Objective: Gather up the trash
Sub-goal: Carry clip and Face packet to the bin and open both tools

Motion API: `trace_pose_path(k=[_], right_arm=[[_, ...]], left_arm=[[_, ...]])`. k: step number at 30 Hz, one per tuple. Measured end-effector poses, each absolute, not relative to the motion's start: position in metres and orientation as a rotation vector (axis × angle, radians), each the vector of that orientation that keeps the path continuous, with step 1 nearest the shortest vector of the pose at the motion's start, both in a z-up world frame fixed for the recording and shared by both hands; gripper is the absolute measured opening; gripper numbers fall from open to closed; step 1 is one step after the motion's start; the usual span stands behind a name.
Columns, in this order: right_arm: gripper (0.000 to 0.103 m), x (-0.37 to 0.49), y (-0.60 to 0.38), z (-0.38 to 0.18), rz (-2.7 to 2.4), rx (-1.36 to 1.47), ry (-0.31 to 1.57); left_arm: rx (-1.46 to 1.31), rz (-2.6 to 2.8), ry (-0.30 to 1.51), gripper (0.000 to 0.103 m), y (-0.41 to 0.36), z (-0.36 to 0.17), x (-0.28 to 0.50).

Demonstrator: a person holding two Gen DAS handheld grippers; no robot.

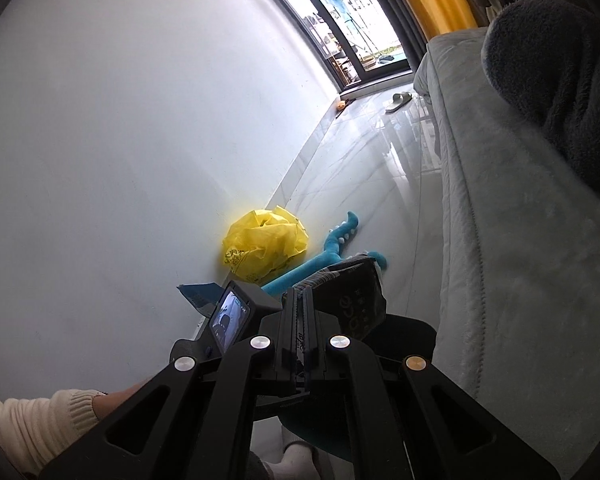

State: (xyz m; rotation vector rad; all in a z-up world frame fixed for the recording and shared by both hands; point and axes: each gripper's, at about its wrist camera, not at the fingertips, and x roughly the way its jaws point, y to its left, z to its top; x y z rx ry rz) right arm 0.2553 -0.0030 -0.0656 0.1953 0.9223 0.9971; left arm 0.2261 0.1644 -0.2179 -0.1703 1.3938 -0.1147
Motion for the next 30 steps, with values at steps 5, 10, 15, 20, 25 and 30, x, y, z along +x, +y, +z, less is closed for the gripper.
trace_pose_path(k=[5, 10, 15, 20, 25, 30], right_arm=[[0.002, 0.256, 0.014, -0.079, 0.99, 0.173, 0.969], [0.002, 0.255, 0.031, -0.092, 0.975, 0.142, 1.007], [0.002, 0.255, 0.042, -0.109, 0.955, 0.115, 1.053], [0.002, 0.255, 0.054, -0.127, 0.936, 0.091, 1.104], [0.002, 0.252, 0.061, -0.147, 0.909, 0.051, 1.149], [0.002, 0.251, 0.068, -0.164, 0.872, 0.017, 1.196]], left_arm=[[-0.171, -0.11, 1.424, 0.053, 0.173, -0.221, 0.219], [-0.176, -0.086, 1.394, 0.063, 0.188, -0.212, 0.212], [-0.203, -0.044, 1.344, 0.068, 0.208, -0.198, 0.207], [-0.222, -0.019, 1.243, 0.076, 0.227, -0.177, 0.204], [-0.245, -0.01, 1.15, 0.076, 0.239, -0.159, 0.2], [-0.251, -0.008, 1.039, 0.078, 0.247, -0.136, 0.195]])
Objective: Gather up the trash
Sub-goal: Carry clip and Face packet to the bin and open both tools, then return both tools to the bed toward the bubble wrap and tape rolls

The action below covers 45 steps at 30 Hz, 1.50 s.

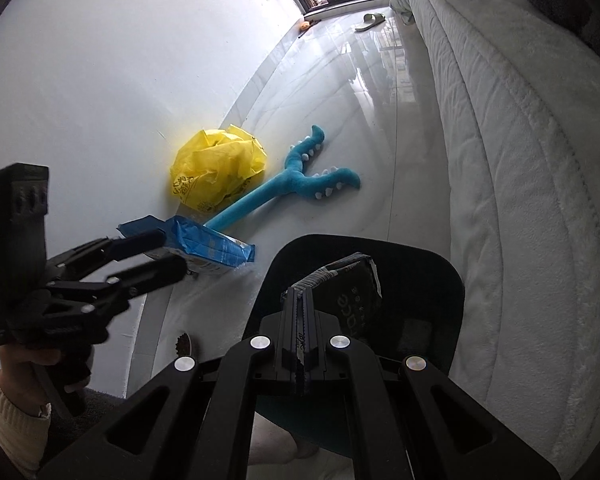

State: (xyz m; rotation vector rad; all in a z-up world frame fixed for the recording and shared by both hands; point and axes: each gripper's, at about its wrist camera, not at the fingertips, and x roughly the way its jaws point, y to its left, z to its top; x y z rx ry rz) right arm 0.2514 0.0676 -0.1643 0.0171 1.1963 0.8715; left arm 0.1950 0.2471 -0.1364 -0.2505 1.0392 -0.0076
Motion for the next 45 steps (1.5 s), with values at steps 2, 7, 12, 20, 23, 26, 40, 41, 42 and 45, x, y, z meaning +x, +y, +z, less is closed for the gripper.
trace_pose_path(k=[2, 7, 12, 20, 23, 26, 40, 41, 42, 45], right_arm=[[0.002, 0.251, 0.07, -0.169, 0.862, 0.008, 1.209], [0.002, 0.252, 0.076, -0.182, 0.836, -0.012, 1.242], [0.005, 0.25, 0.08, -0.202, 0.802, -0.071, 1.292], [0.036, 0.247, 0.073, -0.199, 0.784, -0.086, 1.304], [0.044, 0.247, 0.069, -0.185, 0.793, -0.073, 1.266], [0.045, 0.247, 0.061, -0.169, 0.815, -0.045, 1.221], [0.061, 0.263, -0.013, -0.102, 0.776, 0.024, 1.011], [0.062, 0.265, -0.02, -0.098, 0.765, 0.025, 0.998], [0.062, 0.266, -0.029, -0.094, 0.752, 0.025, 0.982], [0.064, 0.269, -0.052, -0.084, 0.717, 0.018, 0.945]], left_arm=[[-0.245, -0.009, 0.993, 0.079, 0.248, -0.127, 0.193], [-0.235, -0.017, 0.914, 0.079, 0.249, -0.11, 0.19], [-0.182, -0.003, 0.828, 0.08, 0.246, -0.092, 0.183], [-0.188, 0.036, 0.716, 0.085, 0.24, -0.063, 0.185], [-0.216, 0.042, 0.685, 0.086, 0.236, -0.053, 0.187], [-0.236, 0.044, 0.659, 0.087, 0.229, -0.045, 0.188], [-0.215, -0.022, 0.603, 0.093, 0.16, -0.024, 0.211], [-0.216, -0.028, 0.605, 0.093, 0.156, -0.025, 0.213], [-0.218, -0.035, 0.608, 0.093, 0.151, -0.025, 0.215], [-0.222, -0.059, 0.612, 0.093, 0.134, -0.025, 0.22]])
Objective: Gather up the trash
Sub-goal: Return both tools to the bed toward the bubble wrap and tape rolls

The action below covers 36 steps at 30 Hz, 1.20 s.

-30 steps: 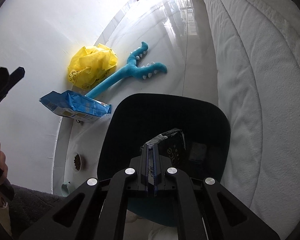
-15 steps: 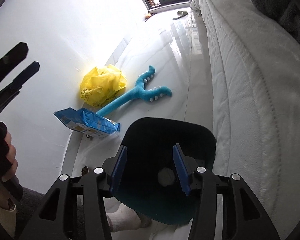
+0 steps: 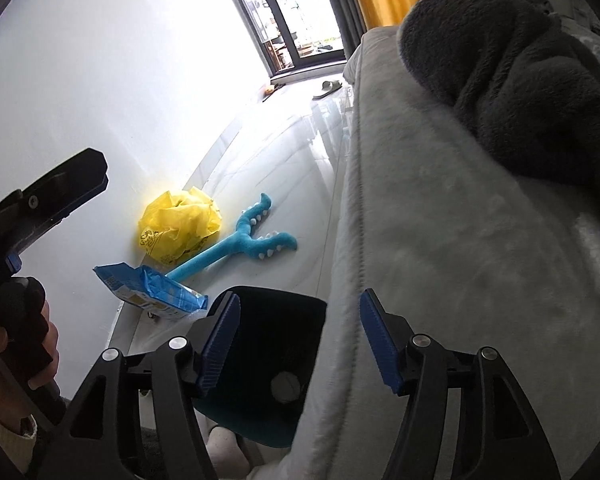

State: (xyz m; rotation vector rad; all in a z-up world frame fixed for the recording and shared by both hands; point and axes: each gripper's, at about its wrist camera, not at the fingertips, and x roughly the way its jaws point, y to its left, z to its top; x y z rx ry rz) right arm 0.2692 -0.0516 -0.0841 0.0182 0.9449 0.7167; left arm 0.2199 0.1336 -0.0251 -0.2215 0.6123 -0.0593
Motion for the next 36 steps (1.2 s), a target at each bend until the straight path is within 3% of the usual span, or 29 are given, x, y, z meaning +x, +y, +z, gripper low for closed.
trace_pose_path(k=[21, 36], right_arm=[[0.073, 0.287, -0.184, -0.049, 0.435, 0.034, 0.788], [0.073, 0.305, -0.279, -0.073, 0.184, 0.125, 0.808]], left_arm=[[-0.208, -0.184, 0.677, 0.093, 0.025, -0.043, 0.254], [-0.185, -0.269, 0.731, 0.093, -0.046, -0.061, 0.269]])
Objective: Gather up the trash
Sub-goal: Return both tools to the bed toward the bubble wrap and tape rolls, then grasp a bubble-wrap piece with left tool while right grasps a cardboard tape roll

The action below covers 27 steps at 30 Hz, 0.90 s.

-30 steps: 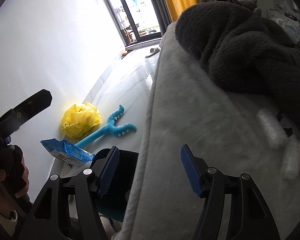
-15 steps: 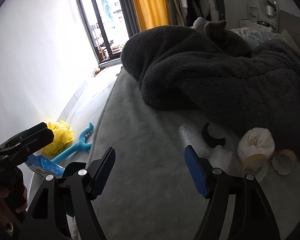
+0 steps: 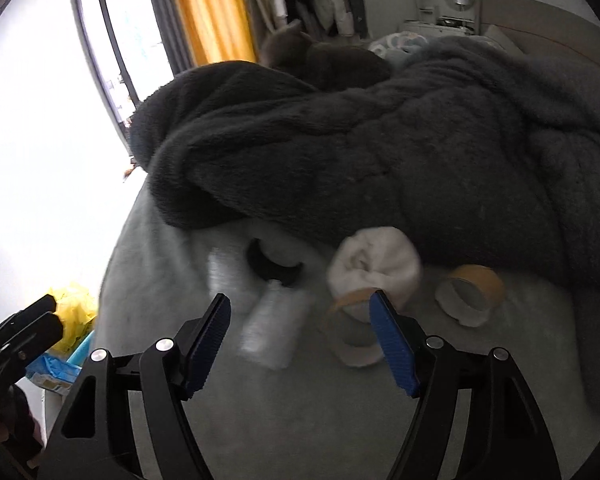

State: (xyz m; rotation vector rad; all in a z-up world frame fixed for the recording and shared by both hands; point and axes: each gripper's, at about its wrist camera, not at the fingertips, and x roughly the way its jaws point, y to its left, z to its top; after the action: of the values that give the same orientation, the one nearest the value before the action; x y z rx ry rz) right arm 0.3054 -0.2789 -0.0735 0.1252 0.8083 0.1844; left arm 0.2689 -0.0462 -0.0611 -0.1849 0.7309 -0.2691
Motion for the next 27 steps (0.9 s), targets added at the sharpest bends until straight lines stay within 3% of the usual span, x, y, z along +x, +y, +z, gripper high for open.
trace_pose_path(k=[8, 14, 27], right_arm=[[0.072, 0.321, -0.293, -0.097, 0.161, 0.132, 0.869], [0.048, 0.33, -0.295, -0.11, 0.152, 0.102, 0.906], [0.048, 0.309, -0.325, -0.092, 0.215, 0.188, 0.851]], left_arm=[[-0.169, -0.322, 0.763, 0.093, -0.077, -0.067, 0.271], [-0.142, -0.354, 0.774, 0.093, -0.101, -0.073, 0.273], [-0.133, -0.397, 0.798, 0.092, -0.14, -0.087, 0.285]])
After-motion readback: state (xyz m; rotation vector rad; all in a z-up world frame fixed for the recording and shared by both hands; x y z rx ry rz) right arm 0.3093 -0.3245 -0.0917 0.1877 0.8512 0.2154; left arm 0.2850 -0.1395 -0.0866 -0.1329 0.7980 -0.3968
